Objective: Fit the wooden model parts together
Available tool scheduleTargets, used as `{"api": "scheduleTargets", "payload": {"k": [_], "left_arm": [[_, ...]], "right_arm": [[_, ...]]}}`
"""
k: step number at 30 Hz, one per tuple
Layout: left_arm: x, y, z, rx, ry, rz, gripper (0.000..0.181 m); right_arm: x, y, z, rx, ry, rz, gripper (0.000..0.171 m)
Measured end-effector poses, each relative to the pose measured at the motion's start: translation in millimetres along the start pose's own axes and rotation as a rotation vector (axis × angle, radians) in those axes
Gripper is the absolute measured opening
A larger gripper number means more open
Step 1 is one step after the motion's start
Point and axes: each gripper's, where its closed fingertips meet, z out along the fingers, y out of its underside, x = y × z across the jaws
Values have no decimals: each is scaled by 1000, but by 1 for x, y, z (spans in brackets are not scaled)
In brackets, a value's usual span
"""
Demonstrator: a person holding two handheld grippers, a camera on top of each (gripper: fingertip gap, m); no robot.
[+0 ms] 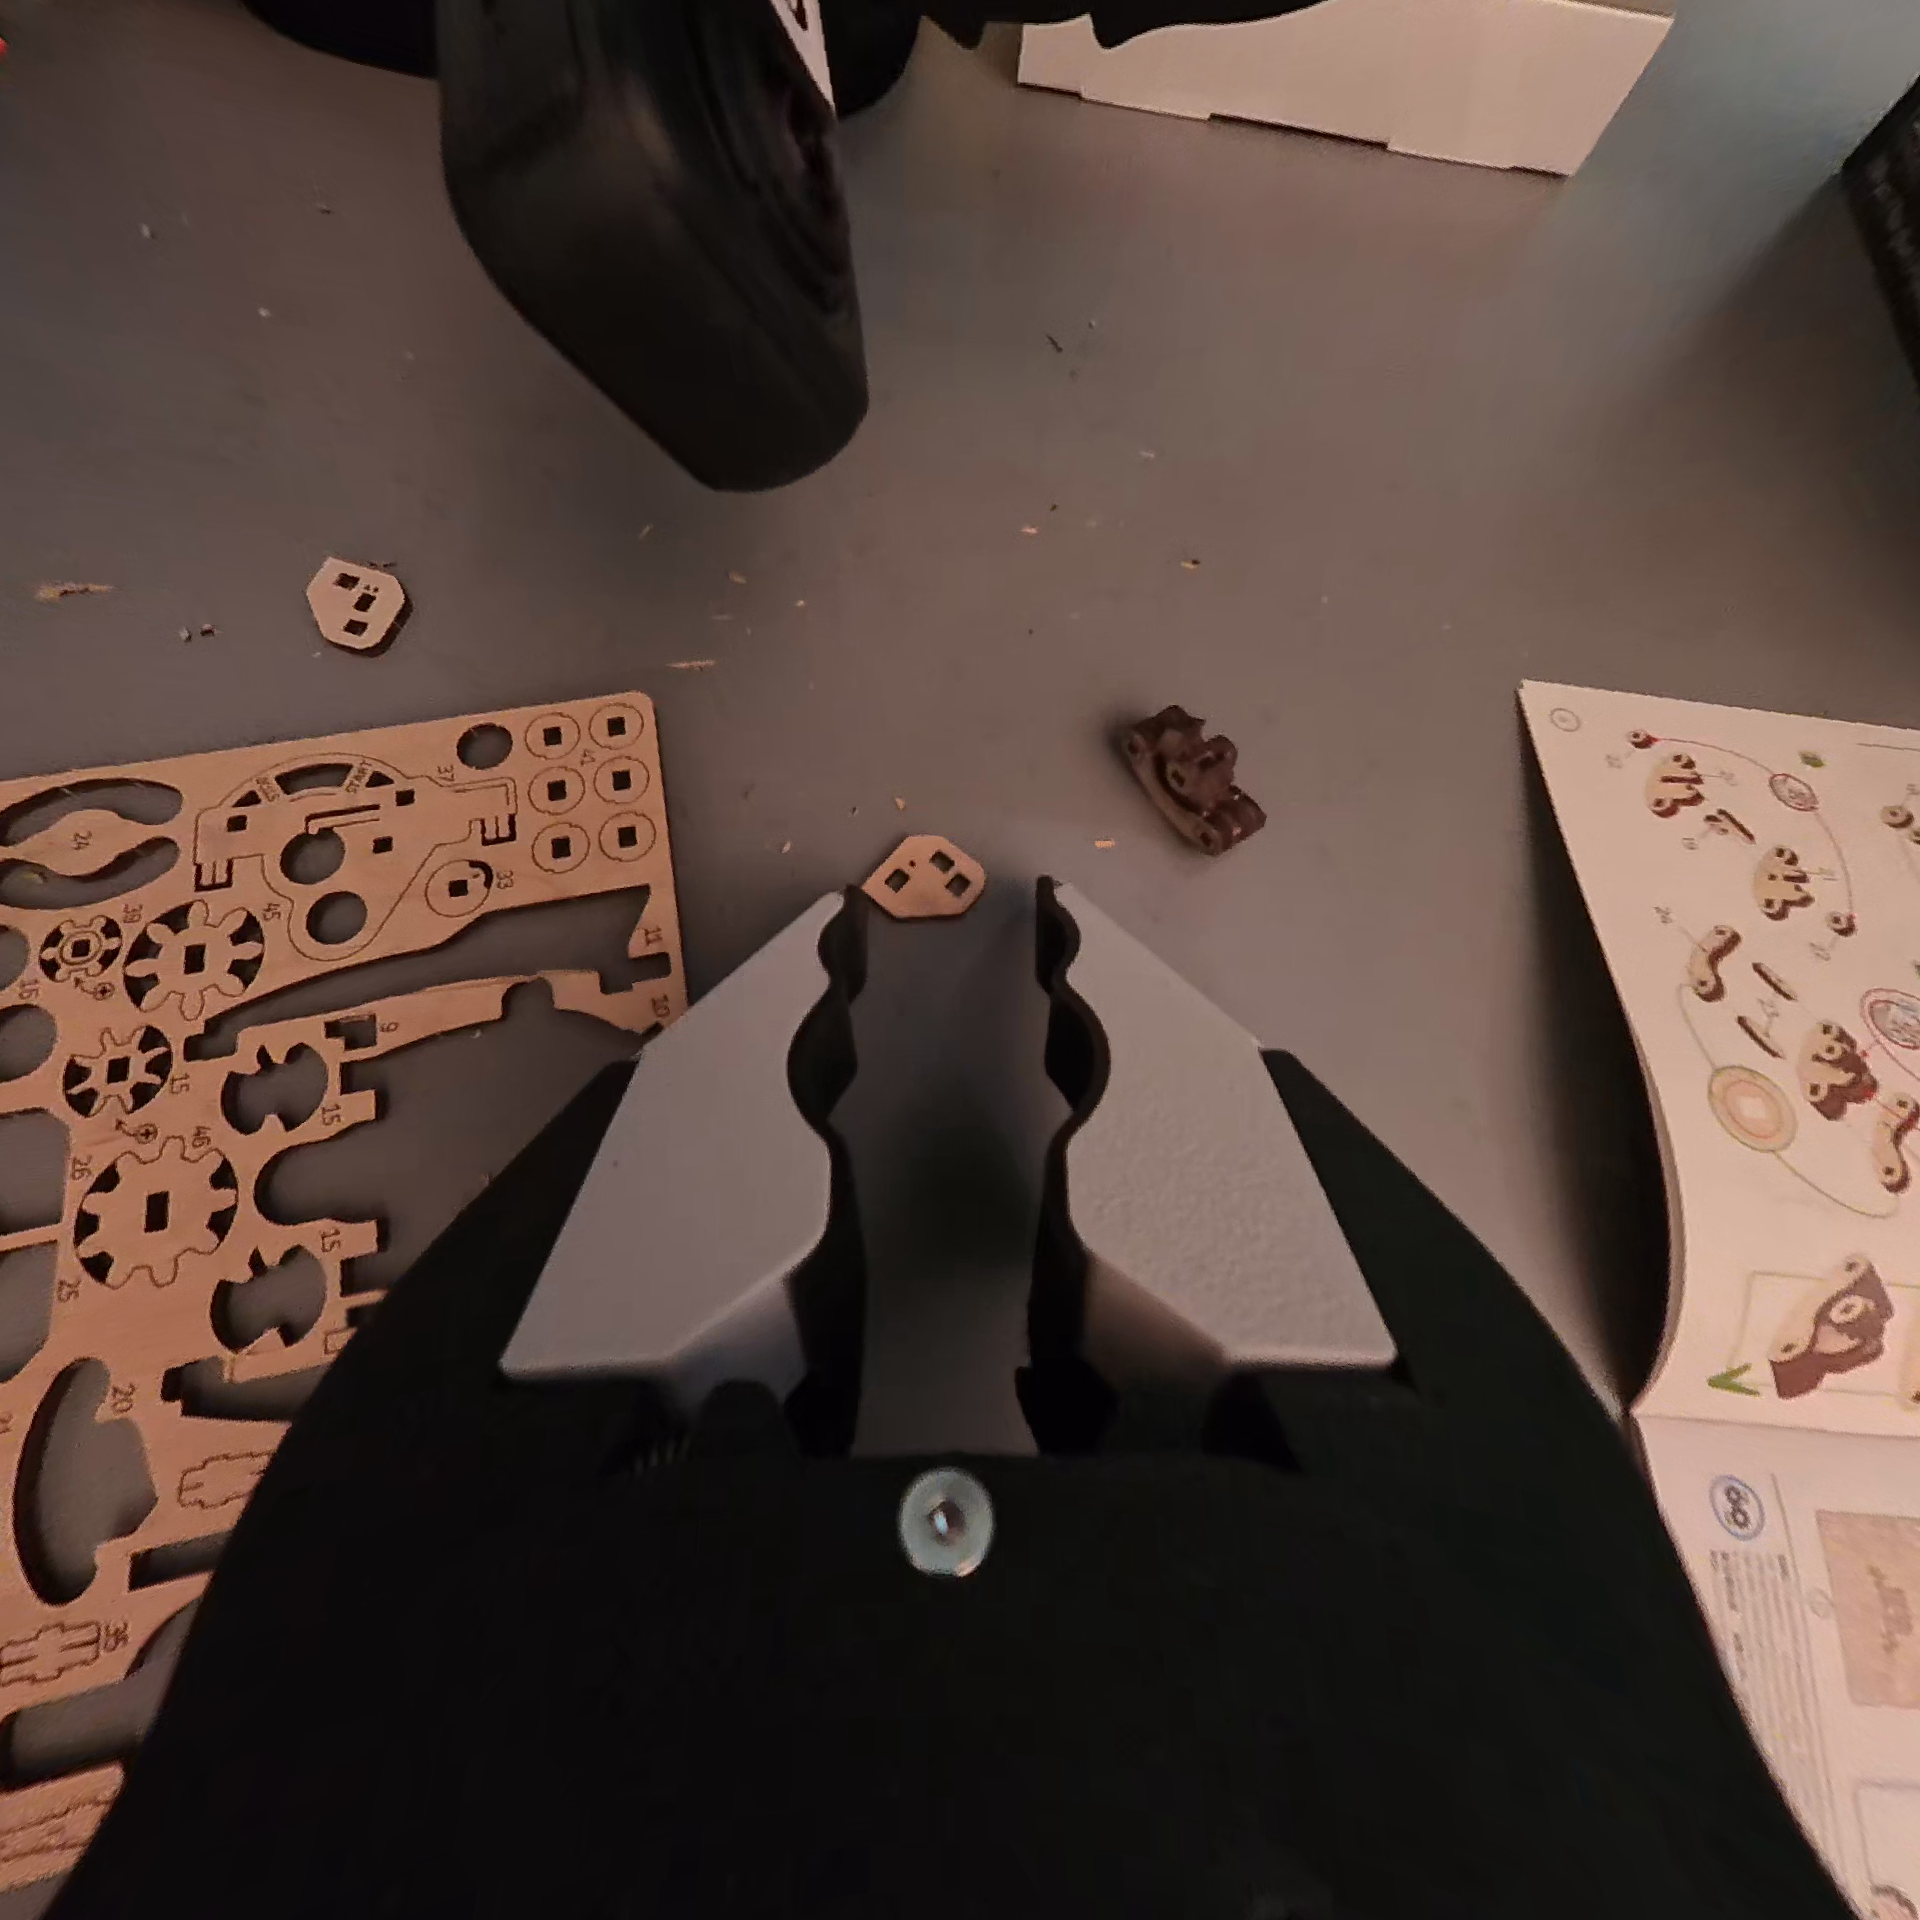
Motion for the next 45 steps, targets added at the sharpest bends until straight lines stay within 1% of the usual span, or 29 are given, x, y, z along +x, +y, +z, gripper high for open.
{"api": "scheduleTargets", "payload": {"k": [8,11,13,15,21,27,30,33,35,38,40,45], "left_arm": [[0,-1,0,2,3,-2,0],[1,-1,0,1,6,-1,0],[1,-1,0,1,6,-2,0],[1,-1,0,1,6,-2,0],[2,-1,0,0,7,1,0],[4,3,1,-14,17,-3,0],[4,4,1,-17,19,-2,0],[5,4,1,-15,20,-4,0],[5,4,1,-16,23,-7,0],[6,4,2,-19,24,-4,0],[5,4,3,-20,24,-4,0],[5,3,2,-18,24,-4,0]], "right_arm": [[-4,-1,3,2,-48,5,32],[-5,-1,3,1,-76,20,29],[-9,-1,3,0,-101,21,24],[-9,-1,3,-1,-98,22,24],[-7,0,2,-30,-45,41,23],[4,3,-1,-76,84,220,23],[3,2,-1,-73,69,276,26],[3,3,-5,-77,53,207,33],[5,0,-8,-51,57,96,34],[7,3,-6,-85,57,-57,37],[8,0,-5,-84,52,-66,37],[8,4,-4,-74,19,-7,35]]}}
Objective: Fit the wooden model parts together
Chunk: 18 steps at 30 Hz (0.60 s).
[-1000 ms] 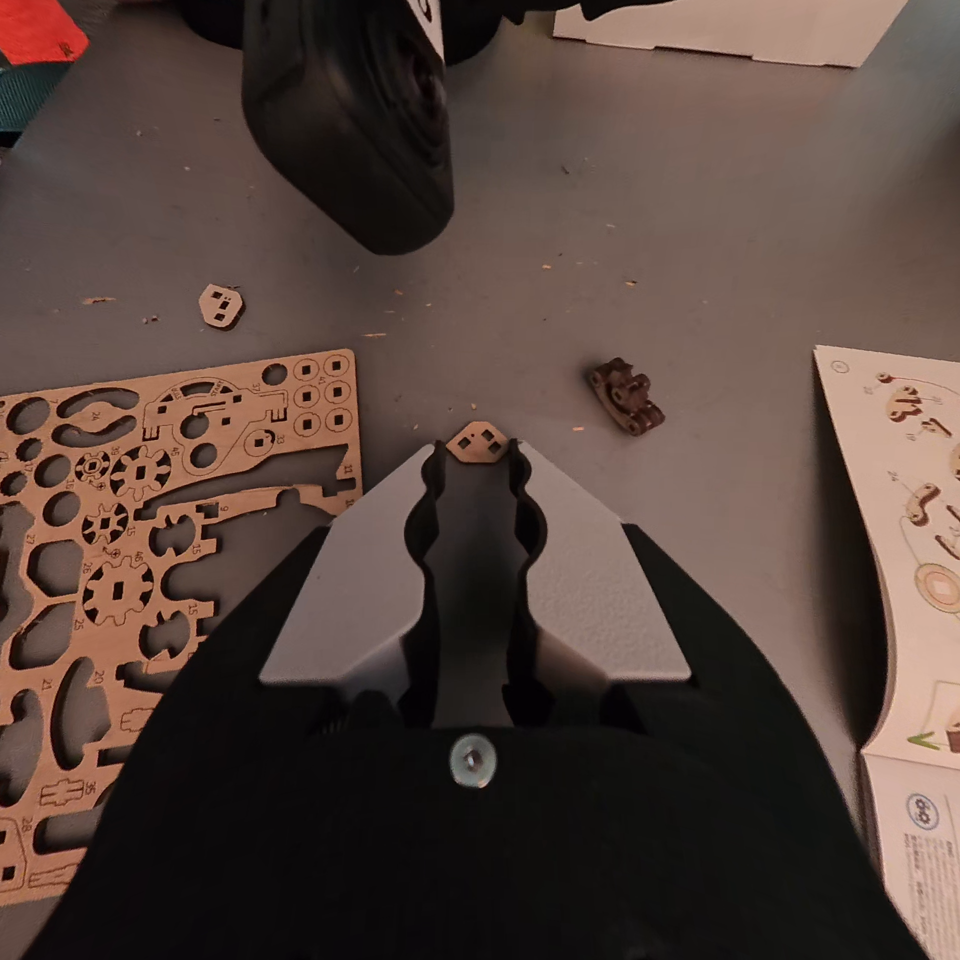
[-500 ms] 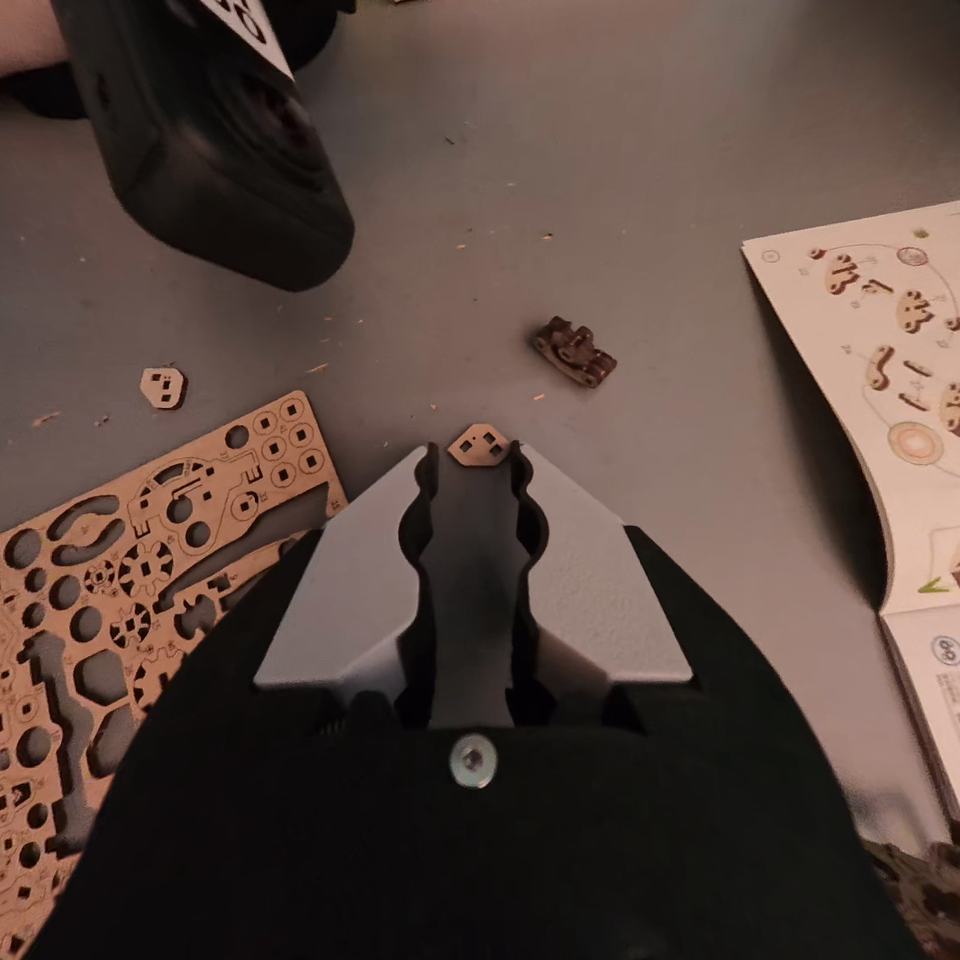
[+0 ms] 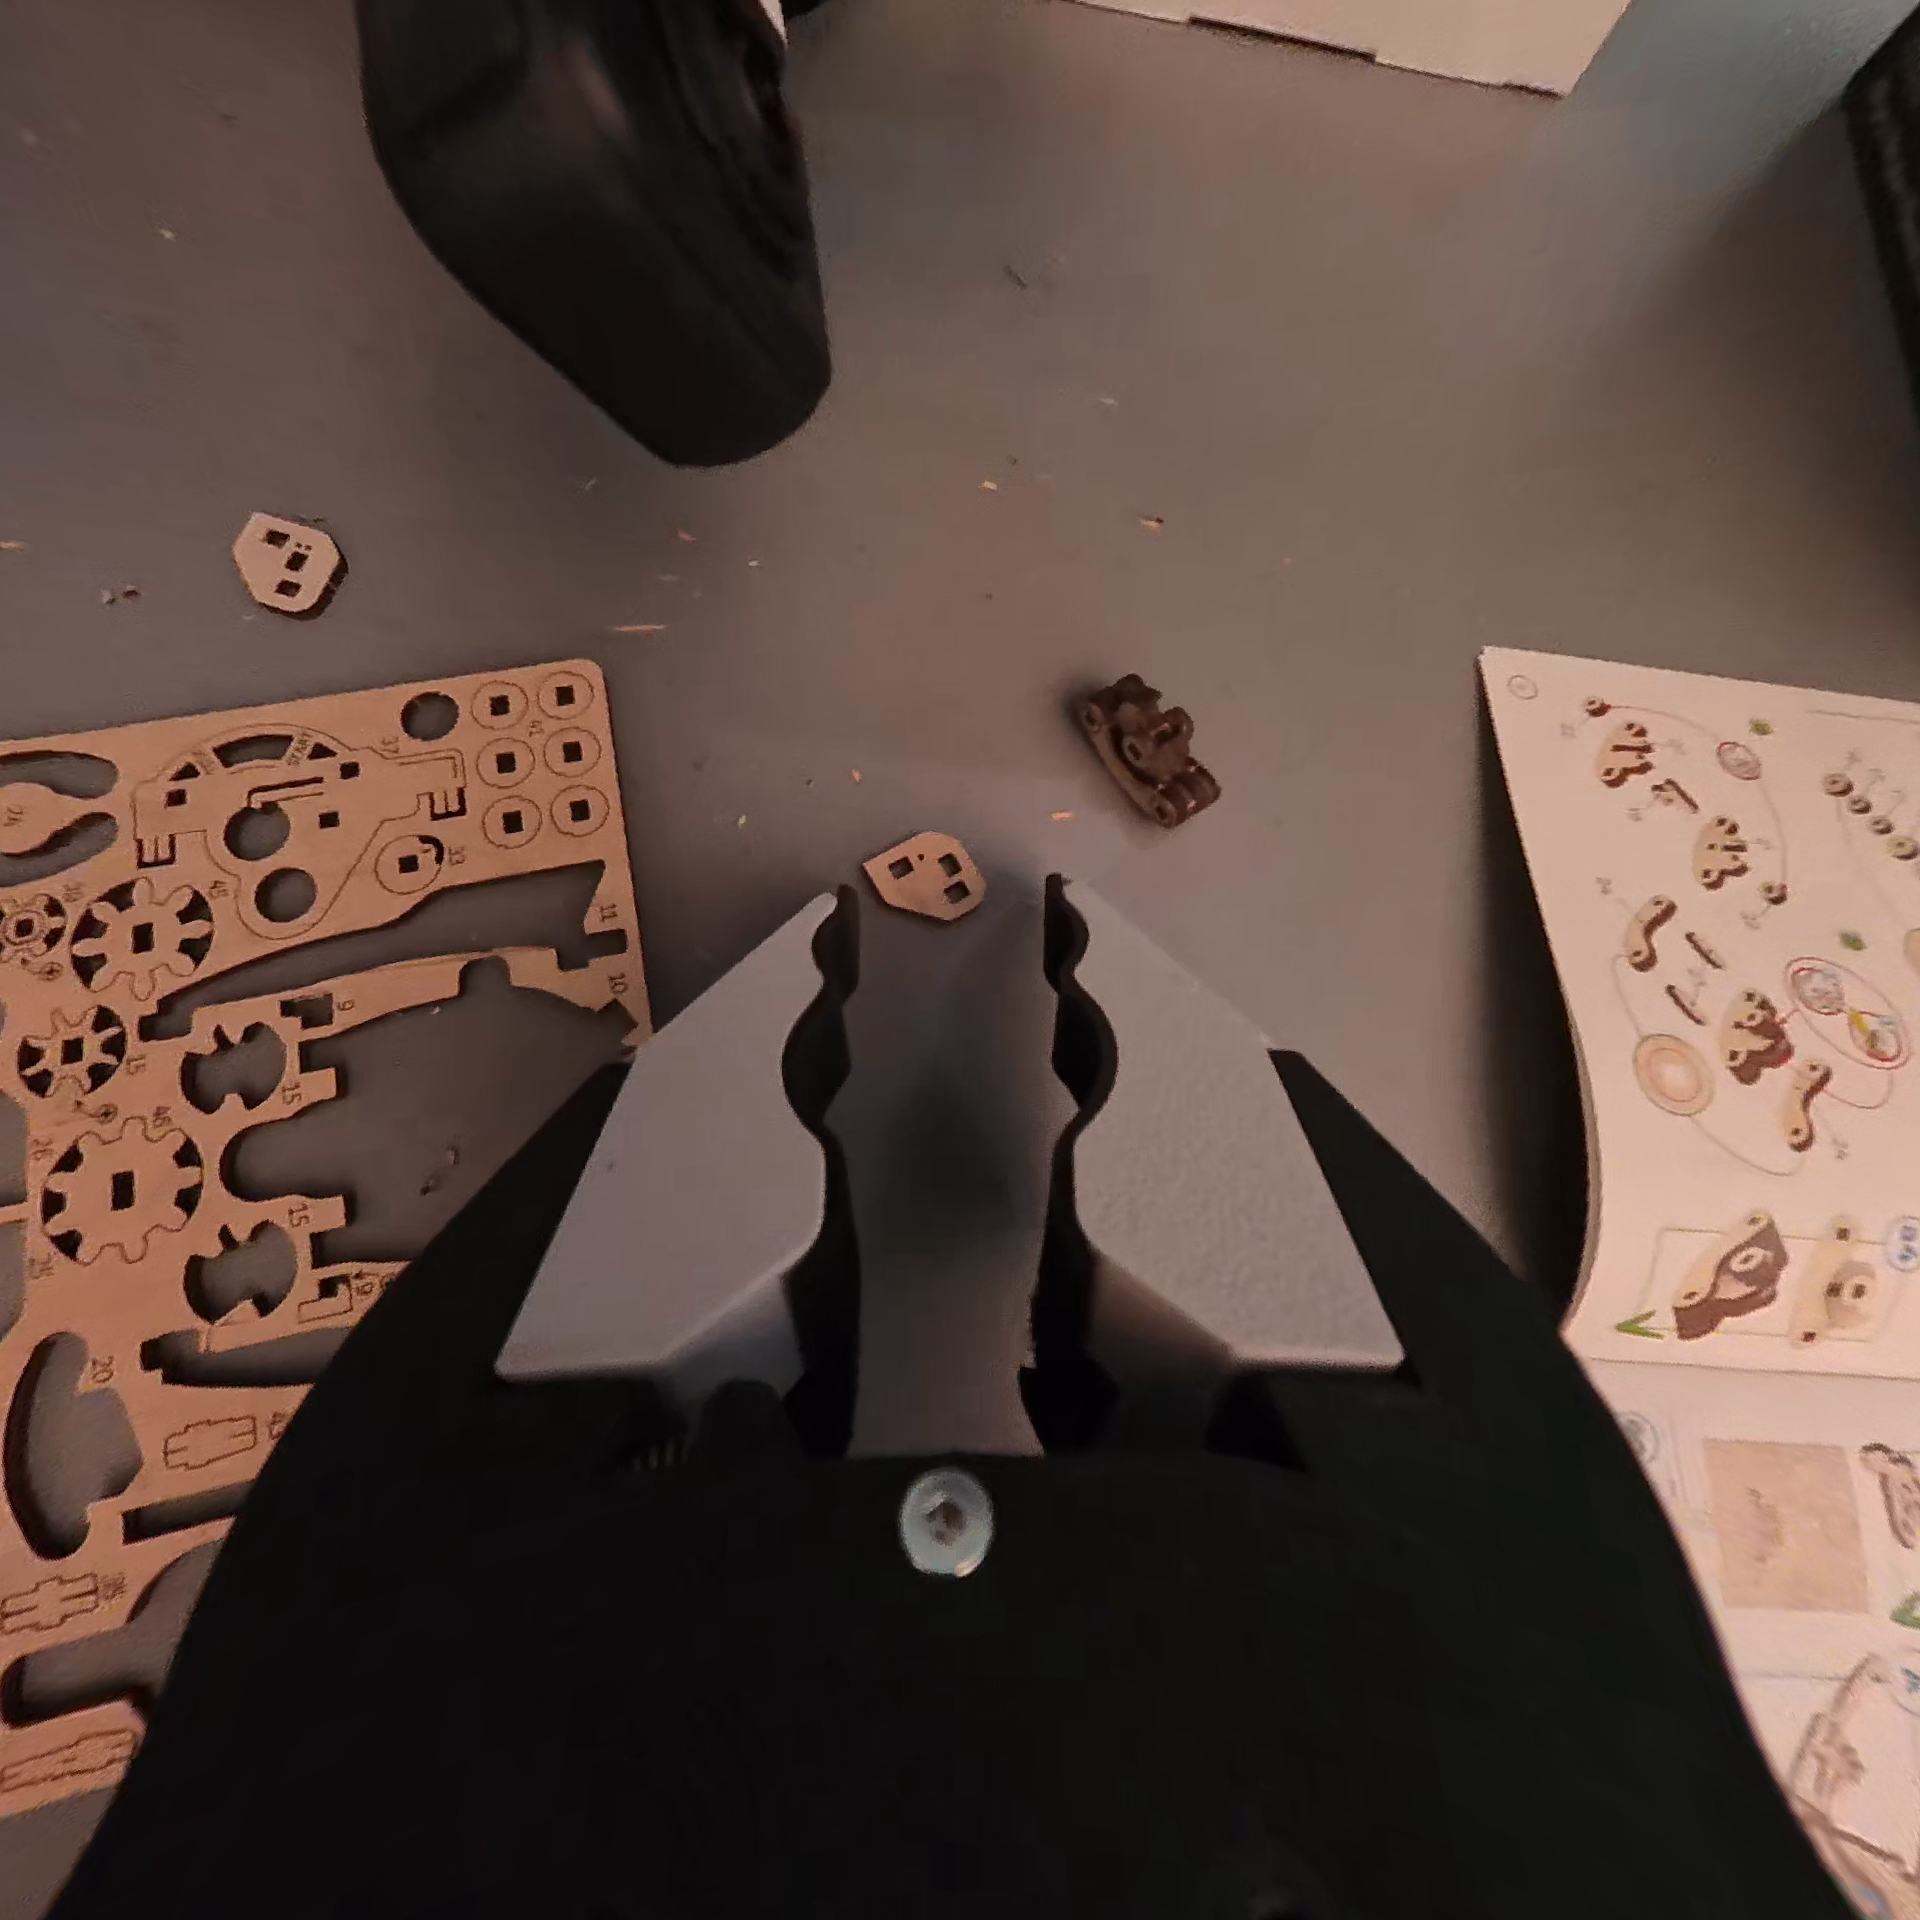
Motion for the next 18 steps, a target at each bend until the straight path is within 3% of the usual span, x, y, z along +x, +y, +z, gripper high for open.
{"api": "scheduleTargets", "payload": {"k": [5,13,18], "left_arm": [[1,0,0,0,4,0,0],[2,0,0,-1,12,1,0],[3,0,0,-1,16,-2,0]], "right_arm": [[1,0,1,-29,43,74,34],[2,-13,-2,0,130,382,44],[-3,-8,3,-45,132,400,44]]}}
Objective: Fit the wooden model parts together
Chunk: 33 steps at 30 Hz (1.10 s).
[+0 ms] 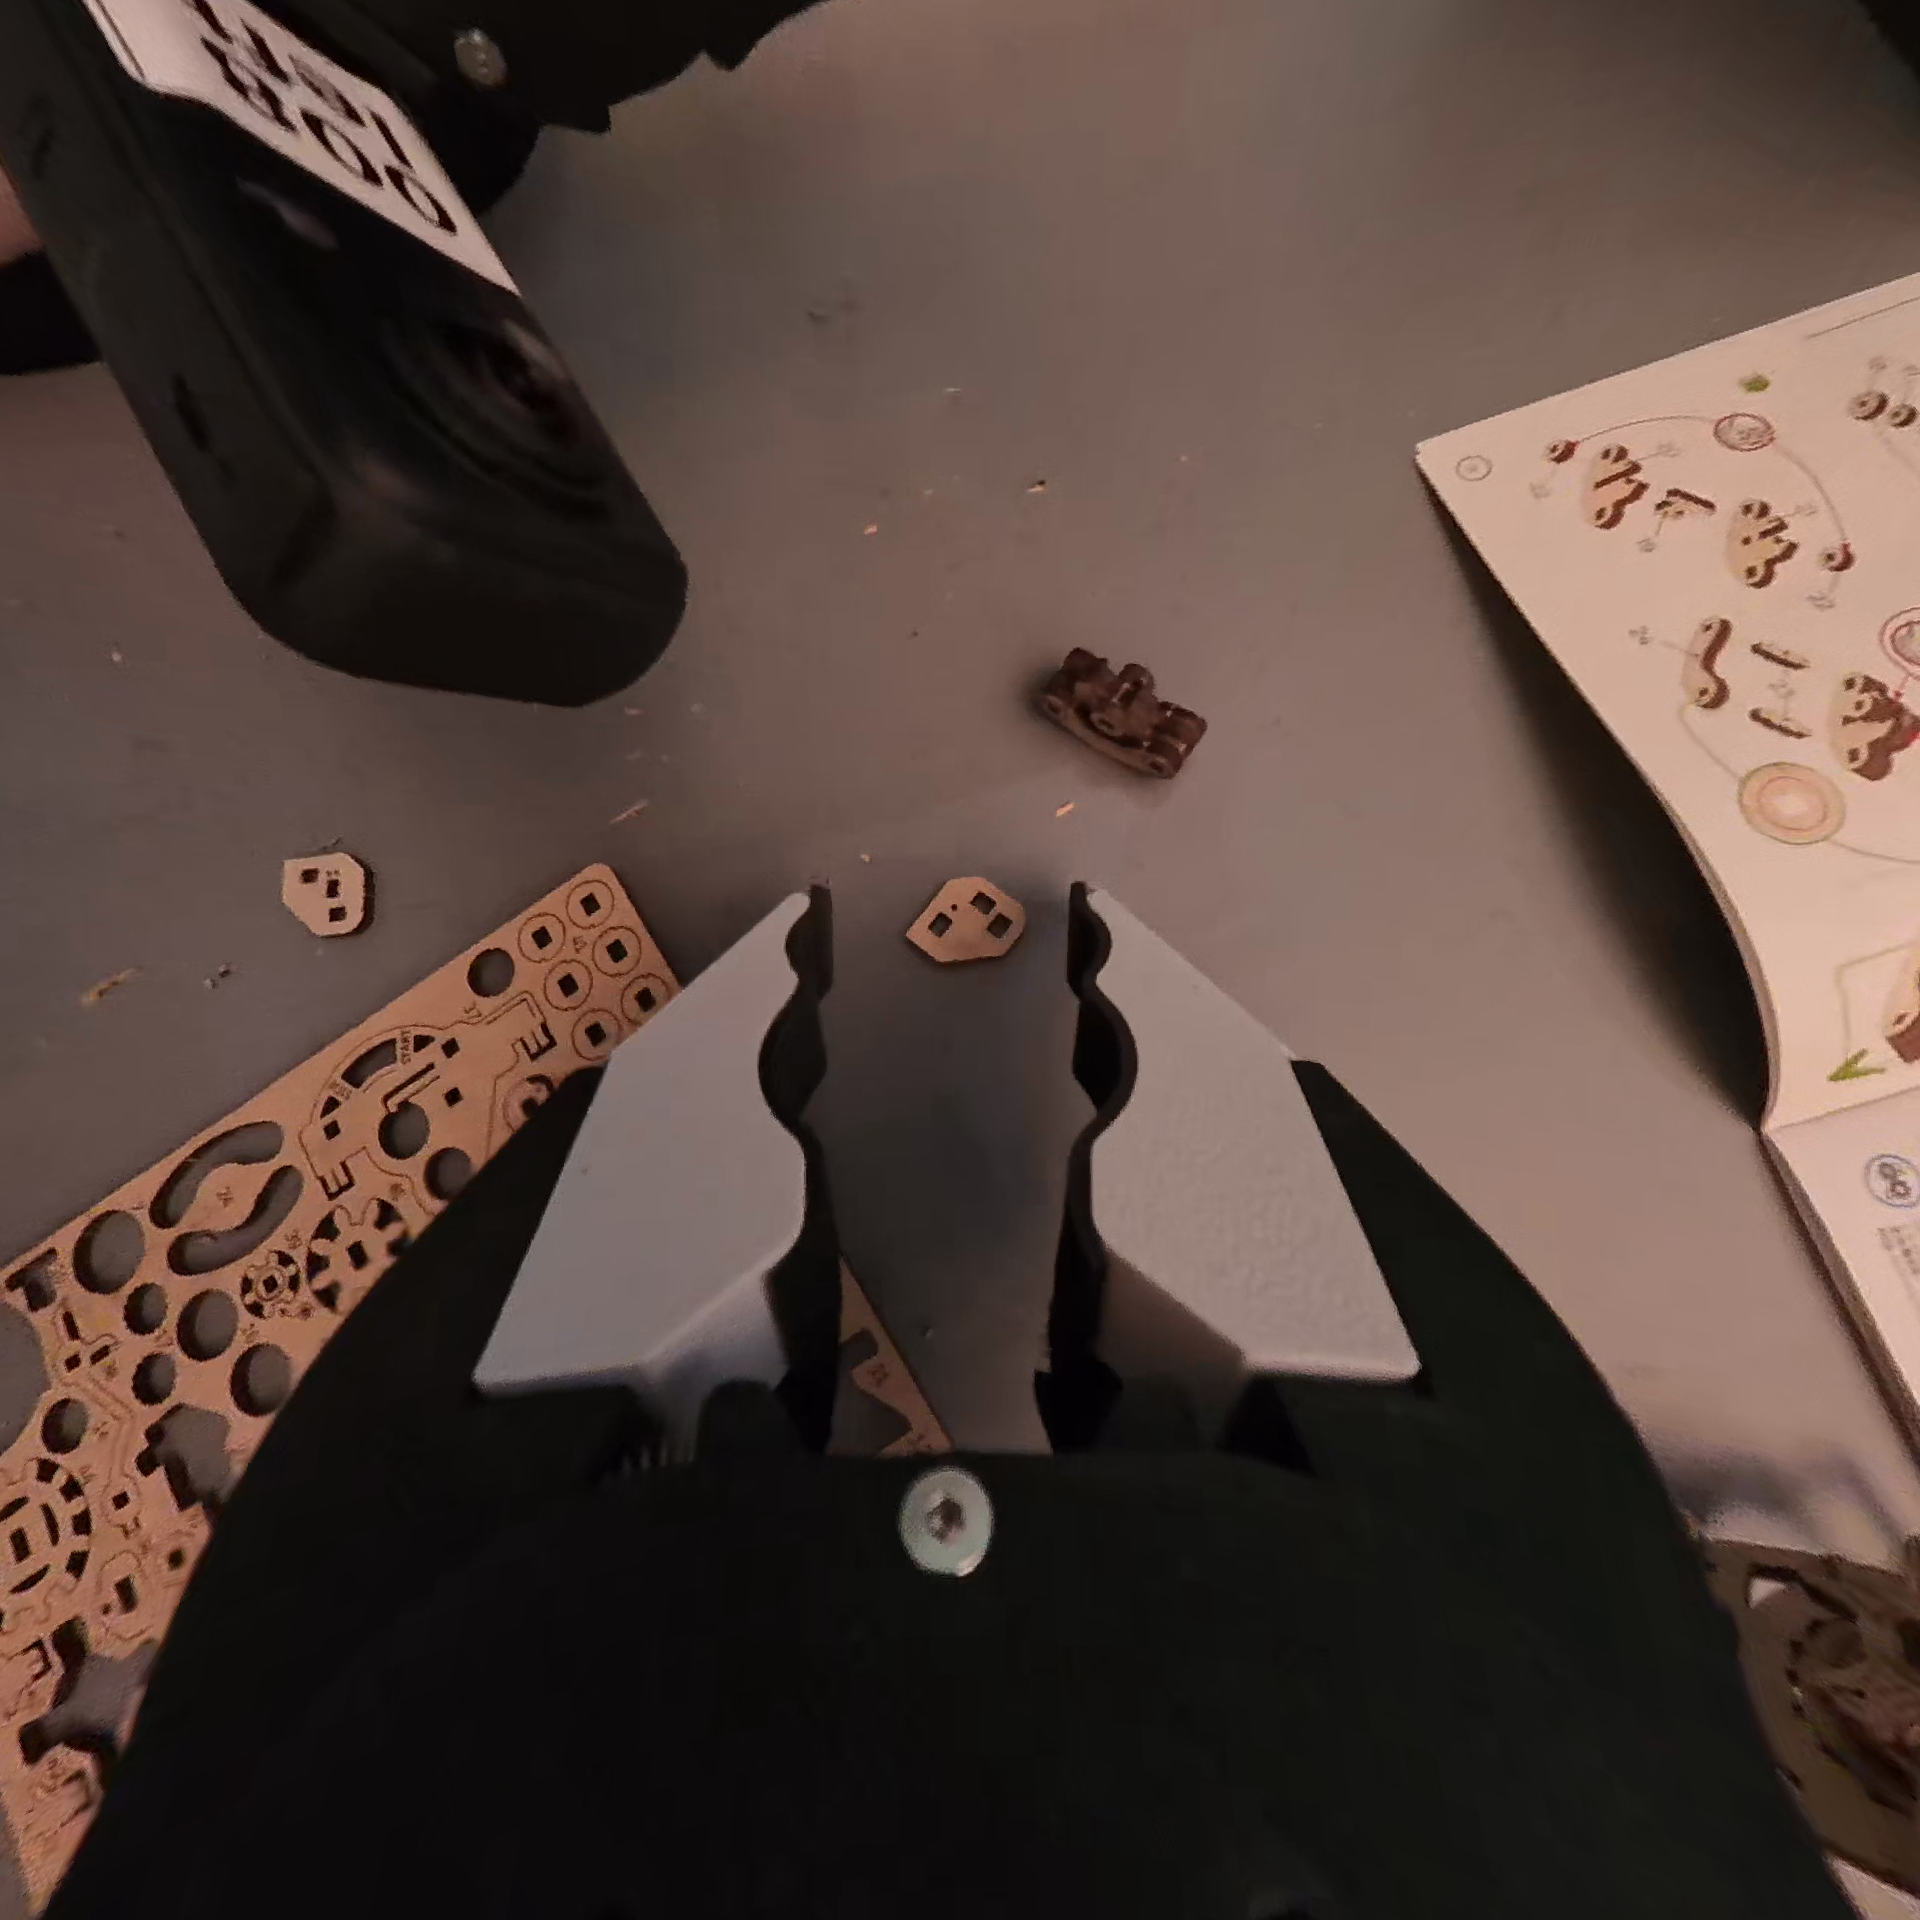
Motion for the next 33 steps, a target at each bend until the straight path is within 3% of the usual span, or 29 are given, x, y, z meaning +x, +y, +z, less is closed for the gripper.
{"api": "scheduleTargets", "payload": {"k": [5,16,20,24,33], "left_arm": [[2,0,0,1,7,-1,0],[2,1,-1,4,12,-10,0],[0,1,-1,5,10,-17,0],[0,4,0,0,12,-26,0],[-6,7,0,1,6,-51,0]], "right_arm": [[-2,4,3,-33,80,-189,43],[-10,9,-4,17,7,-509,33],[-5,5,-5,11,80,-670,30],[-4,1,-1,-59,91,-769,28],[-5,10,1,-342,-88,-807,19]]}}
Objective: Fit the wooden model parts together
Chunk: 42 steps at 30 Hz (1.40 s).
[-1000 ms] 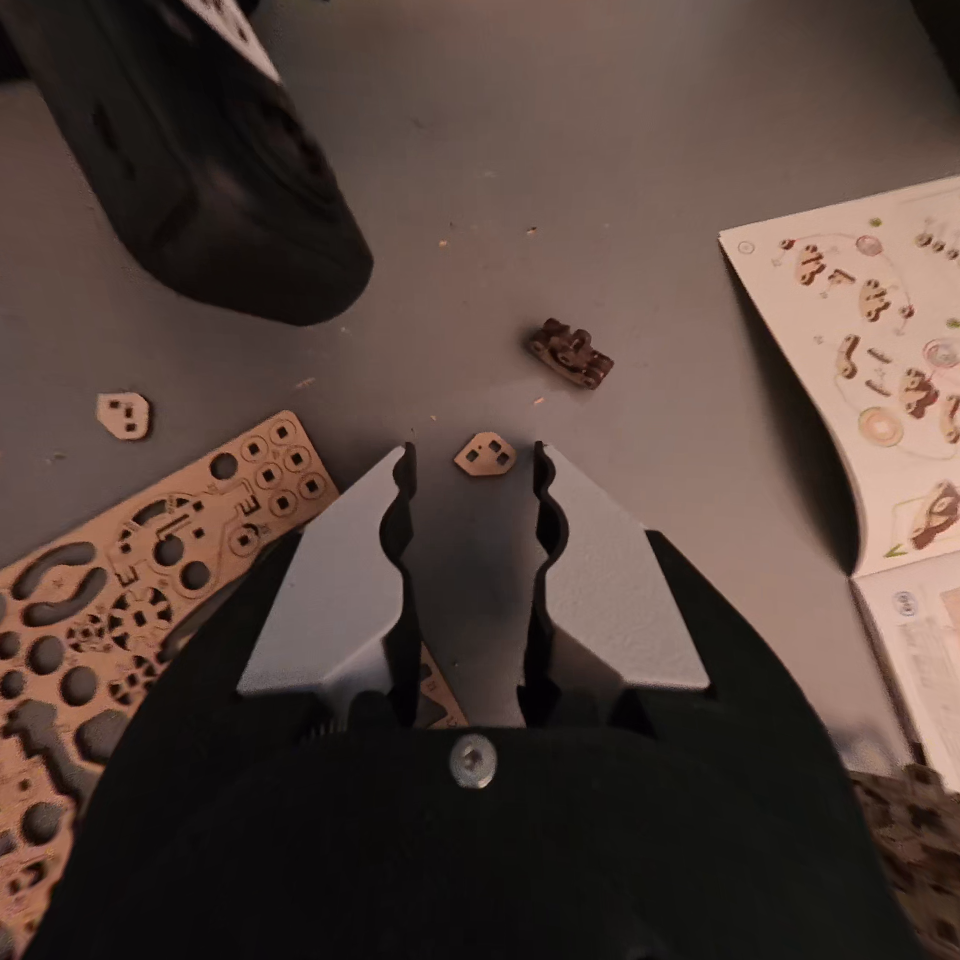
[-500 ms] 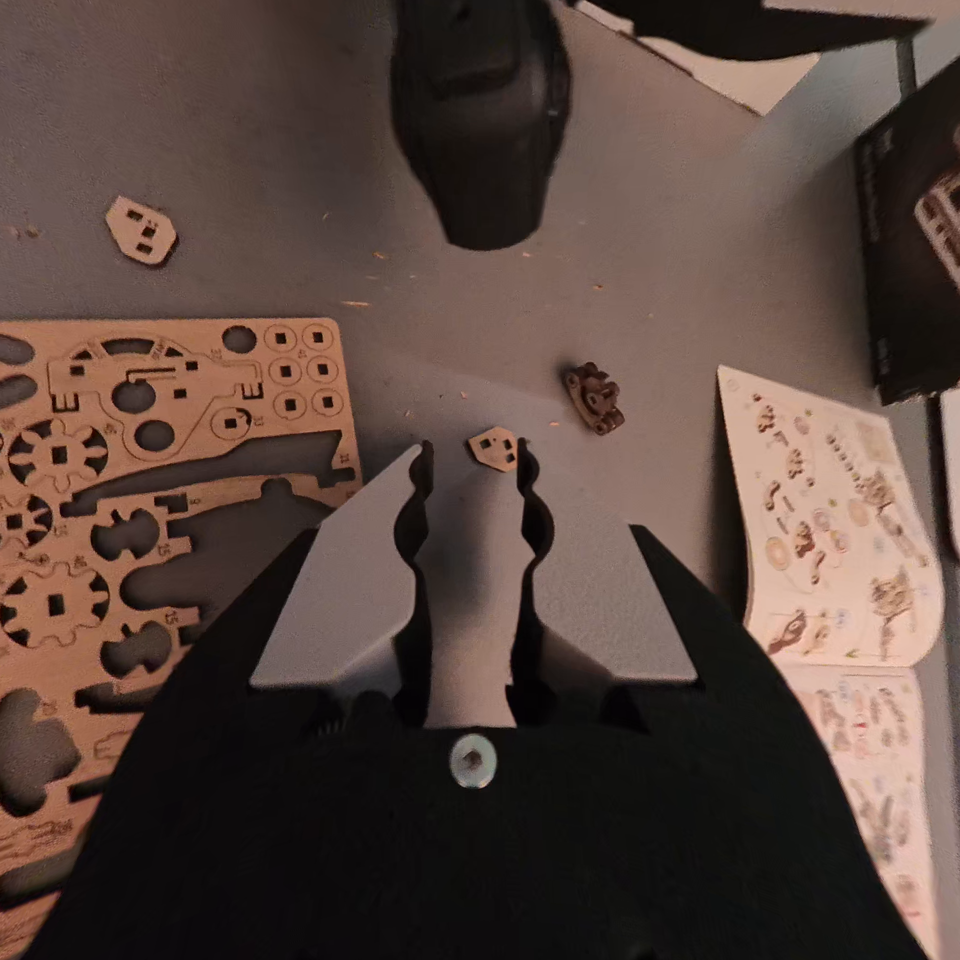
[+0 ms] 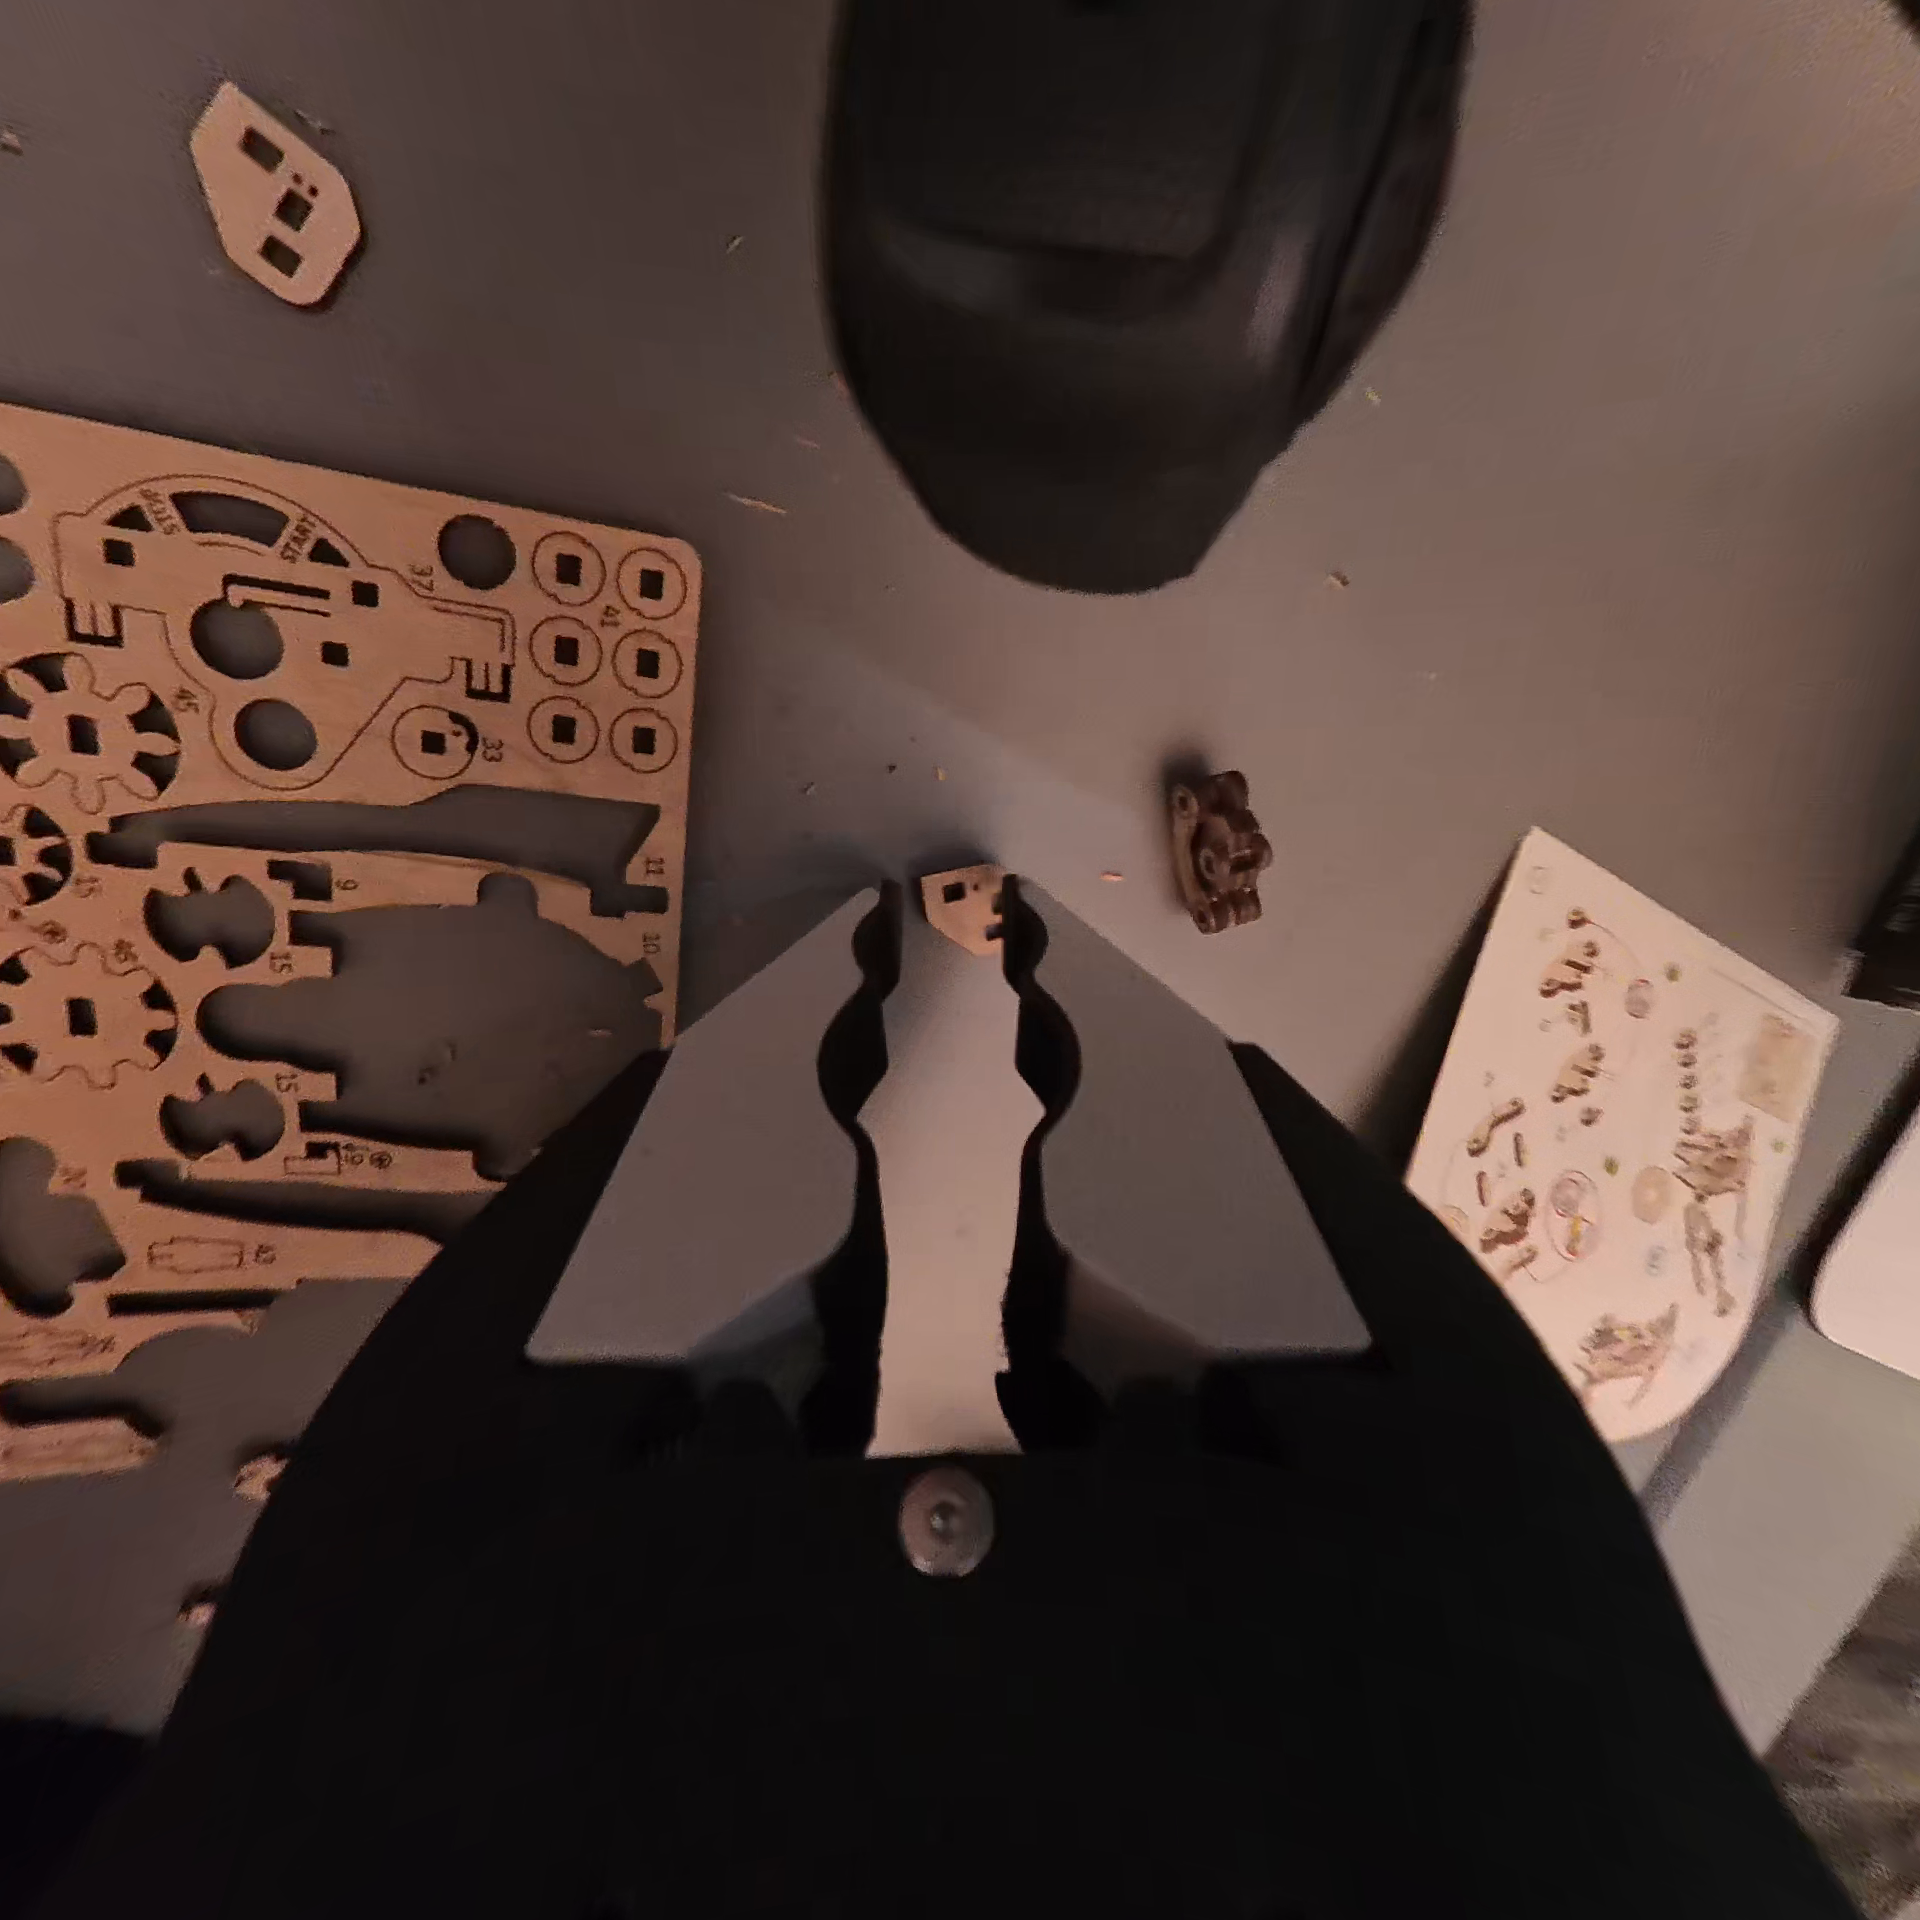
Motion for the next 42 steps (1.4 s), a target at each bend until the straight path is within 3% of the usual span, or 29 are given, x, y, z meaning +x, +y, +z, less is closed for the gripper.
{"api": "scheduleTargets", "payload": {"k": [4,9,16,20,22,25,28,37,42], "left_arm": [[-2,21,6,-75,10,-28,1],[-9,24,6,-56,-10,-34,0],[-4,30,7,-53,14,-63,1],[-6,30,8,-50,20,-73,0],[-7,29,7,-45,20,-78,0],[-9,31,8,-49,29,-102,1],[-11,35,8,-57,33,-114,1],[-14,29,7,-32,41,-139,1],[-12,29,7,-30,49,-143,0]], "right_arm": [[-3,0,1,-14,-100,16,12],[-4,-1,0,67,-82,129,3],[-7,-15,-18,345,-129,488,0],[-4,-38,-39,568,-301,824,0],[-2,-36,-36,569,-309,900,0],[7,-16,-28,440,-95,820,0],[8,-16,-25,416,-5,789,19],[11,-11,5,365,-122,801,26],[12,-12,8,337,-168,703,13]]}}
